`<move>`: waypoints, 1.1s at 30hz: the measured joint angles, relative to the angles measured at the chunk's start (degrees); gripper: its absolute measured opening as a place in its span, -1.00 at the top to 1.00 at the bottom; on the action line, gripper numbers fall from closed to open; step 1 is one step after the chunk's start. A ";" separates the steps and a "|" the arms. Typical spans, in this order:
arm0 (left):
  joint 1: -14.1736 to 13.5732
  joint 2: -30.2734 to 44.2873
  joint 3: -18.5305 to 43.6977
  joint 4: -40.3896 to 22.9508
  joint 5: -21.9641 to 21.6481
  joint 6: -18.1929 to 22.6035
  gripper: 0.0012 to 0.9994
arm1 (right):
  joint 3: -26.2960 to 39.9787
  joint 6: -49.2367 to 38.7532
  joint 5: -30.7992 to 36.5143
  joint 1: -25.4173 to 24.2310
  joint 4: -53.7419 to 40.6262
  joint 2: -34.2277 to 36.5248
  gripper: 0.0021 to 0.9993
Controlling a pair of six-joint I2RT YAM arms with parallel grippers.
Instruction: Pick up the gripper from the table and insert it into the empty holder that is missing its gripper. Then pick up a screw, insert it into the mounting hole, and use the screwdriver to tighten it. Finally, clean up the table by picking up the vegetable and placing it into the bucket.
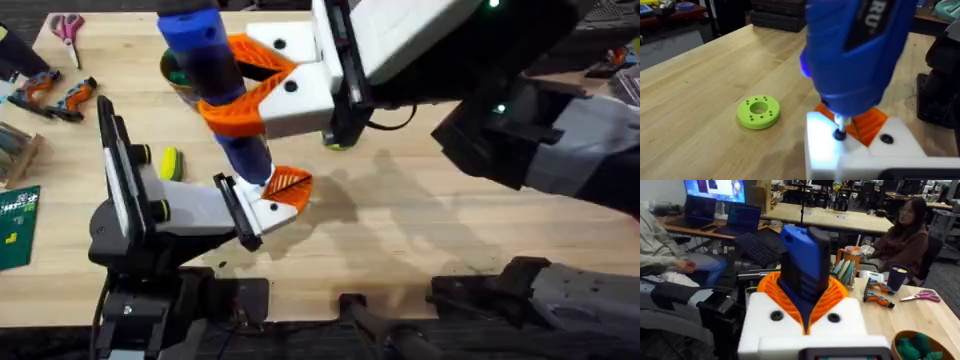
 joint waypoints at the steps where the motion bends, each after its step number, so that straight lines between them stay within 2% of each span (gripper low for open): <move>1: 0.00 0.00 0.00 0.00 0.00 0.02 0.99 | 0.00 0.00 0.01 0.00 0.00 0.00 0.95; 33: 0.00 -0.07 0.00 -0.02 0.17 -0.42 0.99 | 0.15 -1.07 -0.01 0.00 -1.46 -0.02 0.95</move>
